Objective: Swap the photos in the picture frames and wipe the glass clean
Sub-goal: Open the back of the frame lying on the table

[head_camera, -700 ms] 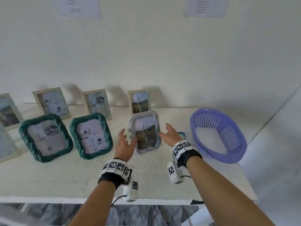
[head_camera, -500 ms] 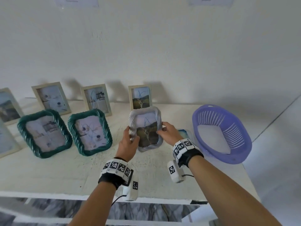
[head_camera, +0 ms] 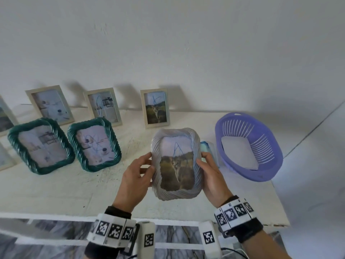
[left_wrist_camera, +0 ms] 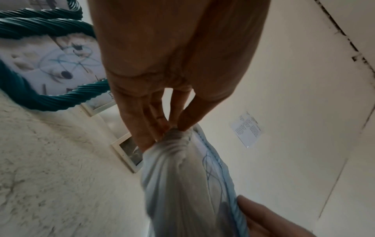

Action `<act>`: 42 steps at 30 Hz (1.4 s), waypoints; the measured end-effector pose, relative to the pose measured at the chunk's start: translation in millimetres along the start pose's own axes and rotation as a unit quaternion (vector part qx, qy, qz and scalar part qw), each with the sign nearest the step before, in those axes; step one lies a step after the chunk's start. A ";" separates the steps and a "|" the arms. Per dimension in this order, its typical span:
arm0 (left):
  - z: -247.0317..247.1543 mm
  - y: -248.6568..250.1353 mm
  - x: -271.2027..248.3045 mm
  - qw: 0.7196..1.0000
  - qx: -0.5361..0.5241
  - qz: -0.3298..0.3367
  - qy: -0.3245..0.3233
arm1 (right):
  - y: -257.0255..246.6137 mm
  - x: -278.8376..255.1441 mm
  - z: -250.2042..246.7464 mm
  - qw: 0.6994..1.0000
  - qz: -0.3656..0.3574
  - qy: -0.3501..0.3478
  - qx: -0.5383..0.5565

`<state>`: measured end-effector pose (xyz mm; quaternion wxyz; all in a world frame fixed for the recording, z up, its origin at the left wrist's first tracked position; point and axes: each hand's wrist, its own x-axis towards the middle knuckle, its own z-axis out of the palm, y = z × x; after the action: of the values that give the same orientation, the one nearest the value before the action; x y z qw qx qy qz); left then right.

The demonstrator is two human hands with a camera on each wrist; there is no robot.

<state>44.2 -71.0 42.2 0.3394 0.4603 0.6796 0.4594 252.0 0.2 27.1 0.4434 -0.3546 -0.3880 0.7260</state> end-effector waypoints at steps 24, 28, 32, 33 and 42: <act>27.9 16.2 -23.9 0.963 -0.228 -0.034 -0.137 | -8.1 -2.3 42.4 0.999 0.039 0.009 0.022; 11.2 7.6 -13.7 0.952 -0.266 -0.042 -0.144 | -7.5 4.9 41.8 0.998 0.031 0.051 -0.009; -9.0 -10.4 4.9 0.946 -0.317 -0.020 -0.060 | 2.7 13.0 27.7 0.981 -0.016 0.104 -0.165; -12.6 -15.8 8.6 0.946 -0.321 -0.020 -0.039 | 6.5 14.9 24.1 0.976 -0.020 0.105 -0.189; -11.2 -101.0 31.3 0.996 0.030 -0.078 -0.007 | 52.3 23.2 -2.0 0.881 -0.085 0.087 -0.456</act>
<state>-8.2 -60.7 -49.8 0.3651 0.4191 0.7247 0.4072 226.2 6.0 -23.7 0.3246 -0.5450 -0.6649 0.3944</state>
